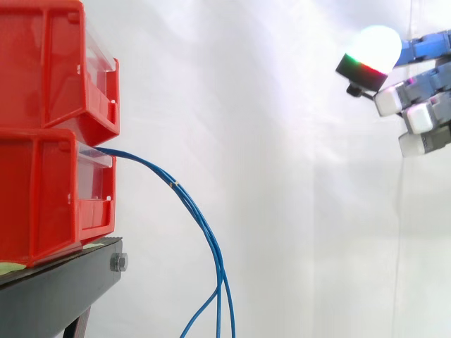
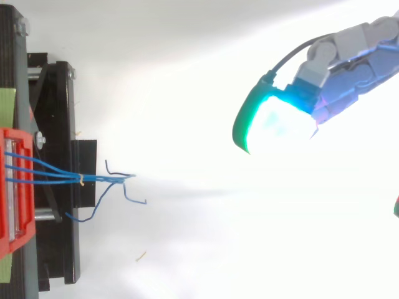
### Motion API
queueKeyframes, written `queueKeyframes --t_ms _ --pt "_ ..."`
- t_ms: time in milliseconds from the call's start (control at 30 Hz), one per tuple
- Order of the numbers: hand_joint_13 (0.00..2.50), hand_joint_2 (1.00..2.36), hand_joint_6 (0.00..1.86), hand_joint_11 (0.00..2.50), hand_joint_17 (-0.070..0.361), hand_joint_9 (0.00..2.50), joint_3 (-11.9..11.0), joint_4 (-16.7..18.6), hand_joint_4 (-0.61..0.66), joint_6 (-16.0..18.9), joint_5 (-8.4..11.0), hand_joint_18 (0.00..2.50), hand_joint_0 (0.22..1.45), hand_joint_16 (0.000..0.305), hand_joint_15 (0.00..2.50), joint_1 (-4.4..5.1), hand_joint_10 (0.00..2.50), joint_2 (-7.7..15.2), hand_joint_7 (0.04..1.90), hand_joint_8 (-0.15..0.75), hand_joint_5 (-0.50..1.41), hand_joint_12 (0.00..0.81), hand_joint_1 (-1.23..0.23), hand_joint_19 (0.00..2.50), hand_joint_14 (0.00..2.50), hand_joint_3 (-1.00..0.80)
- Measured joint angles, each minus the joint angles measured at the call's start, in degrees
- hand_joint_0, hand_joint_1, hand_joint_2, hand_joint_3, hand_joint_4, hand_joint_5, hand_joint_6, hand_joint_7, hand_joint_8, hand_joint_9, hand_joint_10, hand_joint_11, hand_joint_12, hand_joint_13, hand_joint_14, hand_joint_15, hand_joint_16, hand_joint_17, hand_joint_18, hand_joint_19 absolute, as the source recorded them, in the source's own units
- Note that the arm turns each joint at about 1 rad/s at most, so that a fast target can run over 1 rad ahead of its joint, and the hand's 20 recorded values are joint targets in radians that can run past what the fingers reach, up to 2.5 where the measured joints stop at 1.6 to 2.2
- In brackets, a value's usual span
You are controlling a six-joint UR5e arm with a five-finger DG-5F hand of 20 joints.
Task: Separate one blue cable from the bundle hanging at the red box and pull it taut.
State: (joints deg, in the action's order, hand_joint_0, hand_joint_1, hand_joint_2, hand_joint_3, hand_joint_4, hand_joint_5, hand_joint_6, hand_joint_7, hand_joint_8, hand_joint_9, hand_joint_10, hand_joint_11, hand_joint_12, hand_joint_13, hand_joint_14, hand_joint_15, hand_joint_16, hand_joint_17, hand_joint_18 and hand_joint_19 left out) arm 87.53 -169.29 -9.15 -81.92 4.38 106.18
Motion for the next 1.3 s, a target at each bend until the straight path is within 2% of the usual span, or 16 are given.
queueKeyframes --t_ms 233,433,633,800,1033,1200,1300 --pt "0.74 1.00 0.50 0.38 0.076 0.71 -0.15 0.95 0.21 -0.26 2.33 0.67 0.50 0.034 0.29 0.55 0.01 2.66 0.82 0.280 -0.19 0.313 -0.71 0.27 0.01 -0.50" --pt "0.73 1.00 0.50 0.36 0.076 0.71 -1.40 2.92 0.21 0.30 2.76 0.65 0.50 0.034 0.28 0.78 0.01 6.34 0.82 0.280 -0.19 0.315 -0.71 0.26 0.01 -0.50" --pt "0.72 1.00 0.50 0.36 0.075 0.71 -2.39 5.09 0.21 0.44 2.99 0.64 0.50 0.033 0.27 1.08 0.01 8.73 0.82 0.279 -0.19 0.313 -0.70 0.24 0.01 -0.50" --pt "0.71 1.00 0.50 0.36 0.074 0.72 -4.22 5.98 0.21 0.92 3.63 0.63 0.50 0.033 0.27 1.22 0.01 11.02 0.82 0.281 -0.19 0.309 -0.70 0.24 0.01 -0.50" --pt "0.70 1.00 0.50 0.36 0.072 0.72 -7.09 6.17 0.21 3.42 4.12 0.61 0.52 0.032 0.26 1.20 0.01 14.92 0.82 0.276 -0.19 0.304 -0.69 0.23 0.01 -0.50" --pt "0.68 1.00 0.50 0.35 0.069 0.72 -8.04 6.03 0.20 3.62 6.98 0.60 0.52 0.031 0.24 1.43 0.01 16.46 0.82 0.272 -0.19 0.295 -0.69 0.23 0.01 -0.50" --pt "0.68 1.00 0.50 0.36 0.069 0.72 -9.48 5.88 0.20 3.60 8.49 0.60 0.52 0.031 0.24 1.43 0.01 17.99 0.83 0.271 -0.19 0.294 -0.69 0.22 0.01 -0.50"
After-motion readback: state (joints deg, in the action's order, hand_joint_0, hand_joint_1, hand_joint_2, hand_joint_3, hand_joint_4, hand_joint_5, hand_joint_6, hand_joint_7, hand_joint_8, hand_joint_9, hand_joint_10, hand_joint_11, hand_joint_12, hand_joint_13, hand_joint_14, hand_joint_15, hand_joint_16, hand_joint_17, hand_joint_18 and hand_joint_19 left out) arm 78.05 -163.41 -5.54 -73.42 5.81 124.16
